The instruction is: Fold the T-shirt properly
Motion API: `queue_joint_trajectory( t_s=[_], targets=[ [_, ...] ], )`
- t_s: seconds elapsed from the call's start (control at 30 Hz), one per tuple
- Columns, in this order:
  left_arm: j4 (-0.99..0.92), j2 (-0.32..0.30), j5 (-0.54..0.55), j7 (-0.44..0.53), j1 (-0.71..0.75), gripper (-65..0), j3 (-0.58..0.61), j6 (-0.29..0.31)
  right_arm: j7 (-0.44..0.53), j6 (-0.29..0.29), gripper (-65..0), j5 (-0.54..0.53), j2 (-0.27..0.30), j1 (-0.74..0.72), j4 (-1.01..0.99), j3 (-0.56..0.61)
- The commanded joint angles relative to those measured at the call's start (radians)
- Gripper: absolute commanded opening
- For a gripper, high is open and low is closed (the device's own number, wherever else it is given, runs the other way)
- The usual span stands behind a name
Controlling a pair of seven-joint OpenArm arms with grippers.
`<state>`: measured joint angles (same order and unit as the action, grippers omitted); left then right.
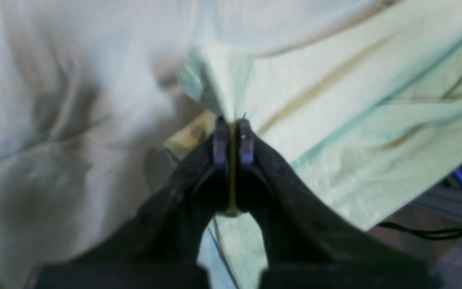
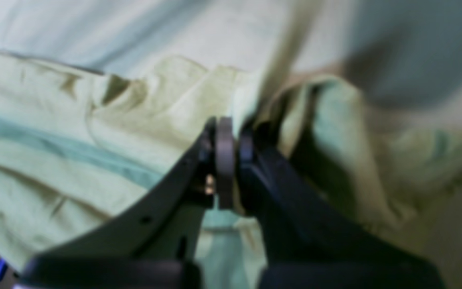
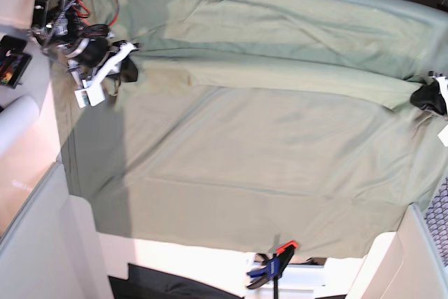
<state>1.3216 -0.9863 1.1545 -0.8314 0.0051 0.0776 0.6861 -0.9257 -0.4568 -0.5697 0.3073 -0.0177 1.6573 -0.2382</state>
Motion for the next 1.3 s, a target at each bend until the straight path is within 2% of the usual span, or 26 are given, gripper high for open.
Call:
queue_joint_trajectory(
  t_s=[0.0,0.3,0.5,0.53,0.6,0.67,0.7,0.73,0.77,0.87,0.97,1.17,1.27],
  targets=[
    [0.01,-0.034,0.02,0.003,-0.015,-65.0,-0.012,0.012,0.022,-0.003,-65.0,-0.018,0.014,-0.002,0.034,-0.026],
    [0.009,-0.061,0.035,-0.034,0.043,-64.6,-0.012,0.012,-0.008,-0.003,-65.0,-0.06,0.014,0.151,0.146,-0.135],
    [0.006,-0.063,0.035,-0.033,0.075,-62.1,-0.012,0.012,-0.007,-0.003,-65.0,-0.042,0.014,0.215,0.163,-0.149],
    [0.006,-0.063,0.035,-0.033,0.08,-58.6,-0.012,0.012,-0.007,-0.003,-65.0,-0.032,0.014,0.219,0.162,-0.149],
    [0.005,-0.063,0.033,-0.032,0.091,-45.9,-0.012,0.012,-0.007,-0.003,-65.0,-0.018,0.014,0.227,0.162,-0.149],
    [0.005,-0.061,0.024,-0.028,0.095,-33.5,-0.012,0.012,-0.006,-0.003,-47.7,-0.013,0.014,0.232,0.162,-0.149],
    [0.003,-0.06,0.007,-0.018,0.095,-30.7,-0.012,0.012,-0.006,-0.003,-39.9,-0.013,0.014,0.232,0.162,-0.149],
    [0.001,-0.06,-0.015,0.0,0.095,-29.7,-0.012,0.012,0.0,-0.002,-34.7,-0.013,0.014,0.232,0.162,-0.149],
    [-0.002,-0.06,-0.042,0.024,0.095,-29.7,-0.013,0.012,0.007,-0.002,-32.9,-0.014,0.014,0.232,0.162,-0.149],
    [-0.018,-0.046,-0.123,0.09,0.095,-29.7,-0.028,-0.074,0.013,-0.003,-32.9,-0.014,0.013,0.232,0.162,-0.149],
    [-0.039,0.006,-0.132,0.082,0.095,-29.7,-0.071,-0.121,0.024,-0.002,-32.9,-0.014,0.008,0.232,0.162,-0.149],
    [-0.07,0.067,-0.111,0.025,0.095,-29.8,-0.099,-0.125,0.024,-0.002,-32.9,-0.014,0.006,0.232,0.162,-0.149],
    [-0.07,0.072,-0.077,0.003,0.095,-29.8,-0.099,-0.098,0.024,-0.003,-33.0,-0.014,0.005,0.232,0.162,-0.149]
  ],
)
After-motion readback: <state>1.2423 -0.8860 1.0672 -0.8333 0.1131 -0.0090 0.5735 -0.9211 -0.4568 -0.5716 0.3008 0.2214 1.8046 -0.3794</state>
